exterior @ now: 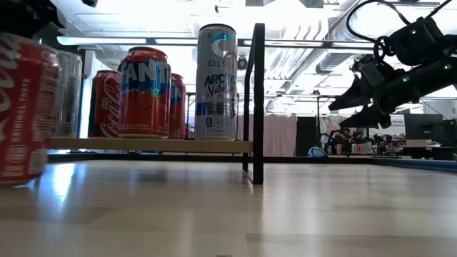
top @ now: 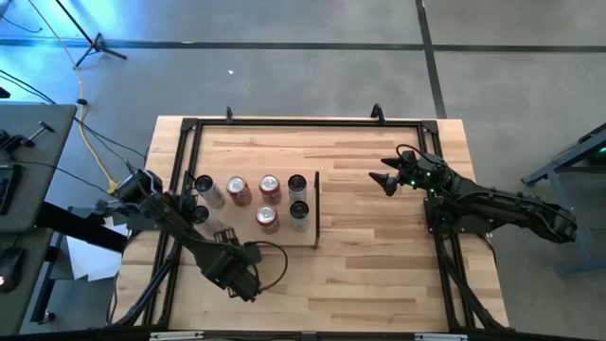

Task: Place canned beverage on shelf
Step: Put the right red white can aligned with the other red white soda can on the shelf

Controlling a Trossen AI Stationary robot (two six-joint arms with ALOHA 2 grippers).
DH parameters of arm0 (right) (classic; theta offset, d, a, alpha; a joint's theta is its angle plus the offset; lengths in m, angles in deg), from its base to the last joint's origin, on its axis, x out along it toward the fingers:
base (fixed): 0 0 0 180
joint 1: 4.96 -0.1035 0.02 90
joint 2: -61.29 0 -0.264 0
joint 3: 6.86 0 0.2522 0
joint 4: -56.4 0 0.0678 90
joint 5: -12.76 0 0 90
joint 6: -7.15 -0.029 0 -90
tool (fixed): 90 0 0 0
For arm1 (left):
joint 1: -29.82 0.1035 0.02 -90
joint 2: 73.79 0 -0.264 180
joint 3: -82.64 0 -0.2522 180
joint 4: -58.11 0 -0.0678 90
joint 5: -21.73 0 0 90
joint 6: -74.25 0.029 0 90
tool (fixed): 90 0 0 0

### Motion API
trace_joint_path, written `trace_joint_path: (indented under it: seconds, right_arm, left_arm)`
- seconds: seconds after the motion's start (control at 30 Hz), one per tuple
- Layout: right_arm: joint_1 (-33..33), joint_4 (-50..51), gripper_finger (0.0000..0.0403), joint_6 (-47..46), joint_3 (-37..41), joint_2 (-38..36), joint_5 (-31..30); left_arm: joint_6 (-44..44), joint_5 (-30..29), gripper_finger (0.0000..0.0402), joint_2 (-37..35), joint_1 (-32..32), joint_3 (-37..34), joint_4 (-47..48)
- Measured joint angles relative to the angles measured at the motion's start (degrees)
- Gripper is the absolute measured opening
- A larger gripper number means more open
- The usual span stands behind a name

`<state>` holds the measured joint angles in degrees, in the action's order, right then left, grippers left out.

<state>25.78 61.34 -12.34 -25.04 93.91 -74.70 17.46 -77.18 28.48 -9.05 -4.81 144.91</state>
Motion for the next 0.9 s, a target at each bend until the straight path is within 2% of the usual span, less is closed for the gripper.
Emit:
trace_joint_path:
  seconds: [0.47,0.77,0.9]
  right_arm:
    - [0.0,0.0,0.0399,0.0,0.0,0.0,0.0]
    - [-0.01,0.01,0.0399,0.0,0.0,-0.01,0.0]
    - [-0.01,0.0,0.0399,0.0,0.0,-0.02,0.0]
  left_arm:
    - [-7.11,-0.8,0.027,-0.06,-0.58,0.0,-2.44]
    - [-7.74,-0.7,0.0343,-0.08,-0.64,-0.02,-3.55]
    - [-8.88,-0.84,0.036,-0.09,-1.1,1.84,-2.95]
